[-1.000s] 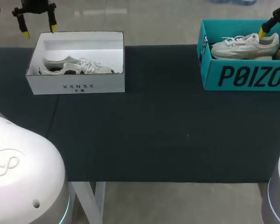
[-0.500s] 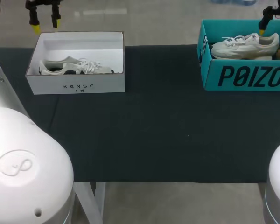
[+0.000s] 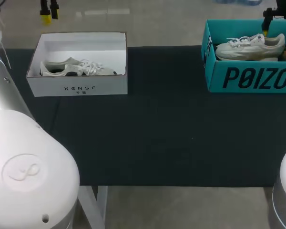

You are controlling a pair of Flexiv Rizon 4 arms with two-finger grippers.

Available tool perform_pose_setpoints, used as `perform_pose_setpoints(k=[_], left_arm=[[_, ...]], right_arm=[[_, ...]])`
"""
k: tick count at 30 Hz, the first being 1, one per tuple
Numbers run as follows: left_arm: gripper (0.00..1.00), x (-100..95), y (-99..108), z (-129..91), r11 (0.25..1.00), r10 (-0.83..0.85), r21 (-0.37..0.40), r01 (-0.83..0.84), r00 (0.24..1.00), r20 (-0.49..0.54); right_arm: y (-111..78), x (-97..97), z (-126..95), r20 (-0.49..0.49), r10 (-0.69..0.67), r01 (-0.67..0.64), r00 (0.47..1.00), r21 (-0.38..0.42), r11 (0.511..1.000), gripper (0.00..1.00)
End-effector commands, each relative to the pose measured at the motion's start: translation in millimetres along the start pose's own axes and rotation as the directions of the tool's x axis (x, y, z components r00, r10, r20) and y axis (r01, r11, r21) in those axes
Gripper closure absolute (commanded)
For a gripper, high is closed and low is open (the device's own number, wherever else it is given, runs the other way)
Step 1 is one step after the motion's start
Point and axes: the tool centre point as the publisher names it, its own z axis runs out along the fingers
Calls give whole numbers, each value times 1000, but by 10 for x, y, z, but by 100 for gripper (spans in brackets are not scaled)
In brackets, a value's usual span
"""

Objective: Take the shoe out of the shoebox, open the shoe tongue, remove and reinsert the insole, then place the shoe into the shoebox

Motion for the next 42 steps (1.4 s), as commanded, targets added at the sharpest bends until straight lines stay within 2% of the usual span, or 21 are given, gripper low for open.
perform_pose_setpoints(k=[1,8,14,15,17,19,20,23,29,33,42], left_arm=[[0,211,-75,47,909,-411,34,416,880,239],[0,211,-75,47,909,-411,34,416,880,239],[0,211,-75,47,909,-411,34,416,880,239],[0,231,-74,20,885,-453,42,463,839,302],[0,279,-83,-33,853,-508,63,518,796,329],[0,317,-93,-75,822,-557,83,564,764,326],[0,340,-87,-106,785,-604,94,612,723,335],[0,378,-73,-131,743,-651,87,664,685,328],[0,426,-125,-44,728,-655,40,684,678,333],[0,451,-176,-35,733,-668,121,669,676,311],[0,429,-236,32,652,-752,154,743,606,259]], right_arm=[[145,-41,33,-13,3,-2,1000,58,998,0],[137,-87,19,-24,-54,56,998,95,994,0],[124,-163,145,-5,-50,50,999,116,992,0],[128,-165,173,-6,-48,48,999,115,992,0],[165,-192,263,-2,-47,47,999,122,991,0],[195,-205,305,-4,-46,46,999,126,991,0],[223,-213,332,-10,-54,55,998,123,991,0],[311,-271,403,-22,-63,65,998,114,991,0],[452,-393,527,-12,-71,72,997,88,994,0],[539,-446,602,18,-63,62,998,82,995,0],[660,-466,650,11,-96,95,995,82,992,0]])
